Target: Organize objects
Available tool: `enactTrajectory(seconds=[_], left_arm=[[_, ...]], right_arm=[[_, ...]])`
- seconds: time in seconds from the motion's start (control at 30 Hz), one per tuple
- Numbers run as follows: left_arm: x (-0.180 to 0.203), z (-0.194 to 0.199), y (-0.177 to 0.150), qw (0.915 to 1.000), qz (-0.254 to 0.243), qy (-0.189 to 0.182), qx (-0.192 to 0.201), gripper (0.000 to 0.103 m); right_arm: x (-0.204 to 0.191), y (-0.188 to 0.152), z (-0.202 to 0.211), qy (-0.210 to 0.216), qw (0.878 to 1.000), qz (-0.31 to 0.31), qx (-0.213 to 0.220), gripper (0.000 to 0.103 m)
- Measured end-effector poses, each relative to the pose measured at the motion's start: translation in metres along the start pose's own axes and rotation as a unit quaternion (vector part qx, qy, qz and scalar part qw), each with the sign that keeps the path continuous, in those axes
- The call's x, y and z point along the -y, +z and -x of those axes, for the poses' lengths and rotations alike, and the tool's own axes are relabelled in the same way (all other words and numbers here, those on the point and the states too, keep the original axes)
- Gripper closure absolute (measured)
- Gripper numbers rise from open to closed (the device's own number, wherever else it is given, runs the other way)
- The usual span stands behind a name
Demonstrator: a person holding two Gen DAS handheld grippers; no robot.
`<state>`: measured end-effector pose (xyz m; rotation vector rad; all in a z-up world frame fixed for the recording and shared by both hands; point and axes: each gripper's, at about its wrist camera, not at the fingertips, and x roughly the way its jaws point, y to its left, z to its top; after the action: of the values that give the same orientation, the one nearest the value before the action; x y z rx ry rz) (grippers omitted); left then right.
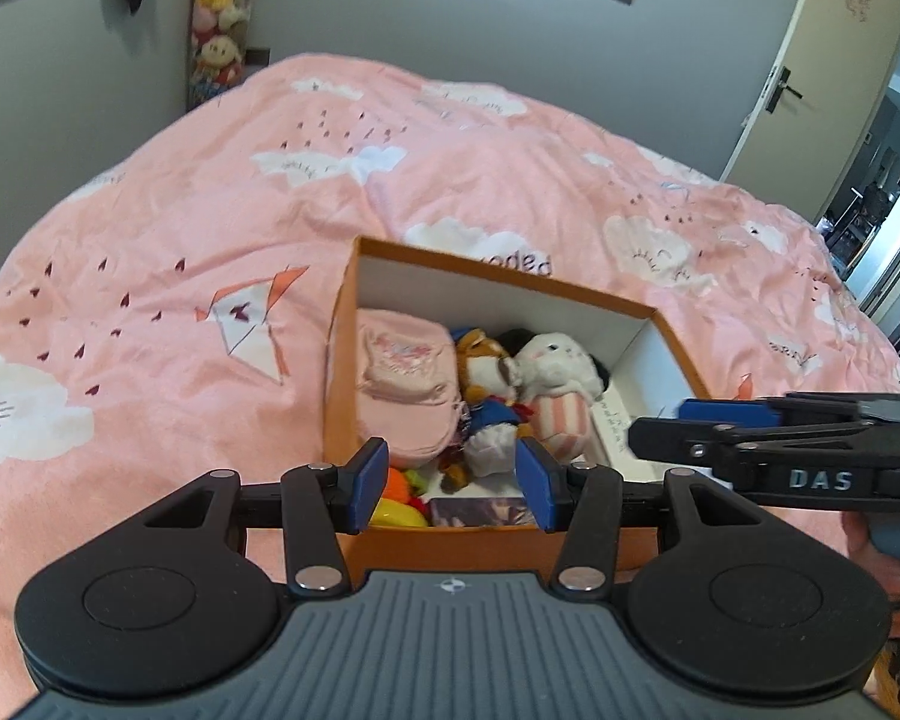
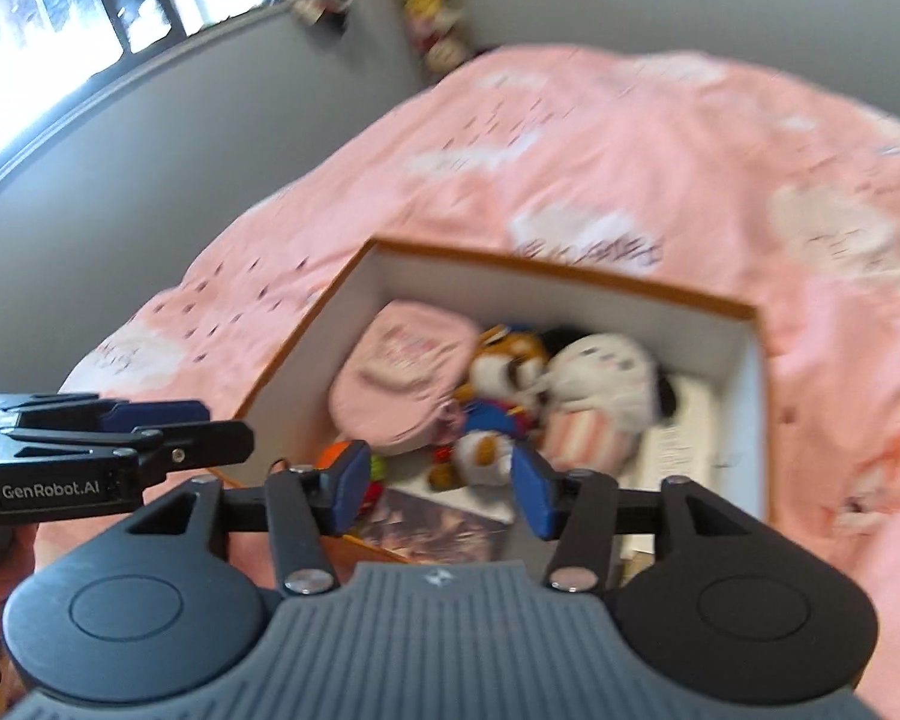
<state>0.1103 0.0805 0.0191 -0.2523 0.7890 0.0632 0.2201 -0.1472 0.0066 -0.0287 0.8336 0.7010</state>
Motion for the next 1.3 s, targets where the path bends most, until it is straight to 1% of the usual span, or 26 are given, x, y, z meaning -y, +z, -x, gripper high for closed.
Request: enactTrajectory(seconds=[0.07,0.1,0.17,0.23,0.3,0.4,0.5,0.6,0.7,0.77,0.8,0.87,0.93,1.1,1.2,1.3], left_arm=[[0.009,0.005,-0.002,0.9999,-0.009,0.003,0.012,0.042],[0.014,0.008,-0.004,0.9997,-0.016,0.005,0.019,0.037],[0.023,0.013,-0.008,0.999,-0.031,0.006,0.033,0.033],[0.03,0.018,-0.012,0.9983,-0.04,0.007,0.042,0.032],[0.037,0.022,-0.016,0.9972,-0.052,0.013,0.052,0.029],[0.047,0.031,-0.024,0.9935,-0.069,0.038,0.083,0.029],[0.054,0.037,-0.032,0.9884,-0.078,0.065,0.113,0.029],[0.058,0.042,-0.041,0.9864,-0.078,0.069,0.127,0.028],[0.064,0.045,-0.051,0.9846,-0.087,0.066,0.137,0.023],[0.066,0.046,-0.058,0.9829,-0.088,0.058,0.151,0.022],[0.067,0.047,-0.06,0.9829,-0.083,0.054,0.155,0.016],[0.066,0.047,-0.064,0.9838,-0.071,0.041,0.16,0.011],[0.064,0.045,-0.067,0.9851,-0.062,0.032,0.157,0.01],[0.059,0.039,-0.072,0.9873,-0.046,0.031,0.149,0.009],[0.053,0.033,-0.072,0.9884,-0.031,0.04,0.143,0.009],[0.051,0.026,-0.074,0.987,-0.036,0.059,0.145,0.009]], right_arm=[[0.002,-0.007,0.015,-0.02,1.0,-0.005,0.022,0.042],[0.003,-0.011,0.022,-0.03,0.999,-0.007,0.032,0.041],[0.002,-0.019,0.033,-0.049,0.998,-0.009,0.049,0.039],[0.0,-0.028,0.043,-0.069,0.995,-0.01,0.066,0.033],[-0.001,-0.038,0.053,-0.087,0.992,-0.012,0.086,0.021],[-0.004,-0.05,0.065,-0.115,0.987,-0.007,0.111,0.014],[-0.008,-0.06,0.076,-0.135,0.982,-0.002,0.132,0.009],[-0.011,-0.069,0.088,-0.141,0.978,-0.003,0.154,0.004],[-0.012,-0.078,0.096,-0.14,0.975,0.002,0.172,0.001],[-0.013,-0.083,0.097,-0.145,0.974,0.006,0.174,0.001],[-0.013,-0.086,0.097,-0.147,0.974,0.007,0.173,0.001],[-0.014,-0.09,0.096,-0.148,0.974,0.006,0.172,0.001],[-0.014,-0.094,0.094,-0.153,0.974,0.005,0.168,0.001],[-0.013,-0.098,0.088,-0.162,0.973,-0.002,0.162,0.001],[-0.012,-0.1,0.083,-0.162,0.974,-0.004,0.16,0.001],[-0.012,-0.102,0.077,-0.171,0.972,-0.002,0.159,0.001]])
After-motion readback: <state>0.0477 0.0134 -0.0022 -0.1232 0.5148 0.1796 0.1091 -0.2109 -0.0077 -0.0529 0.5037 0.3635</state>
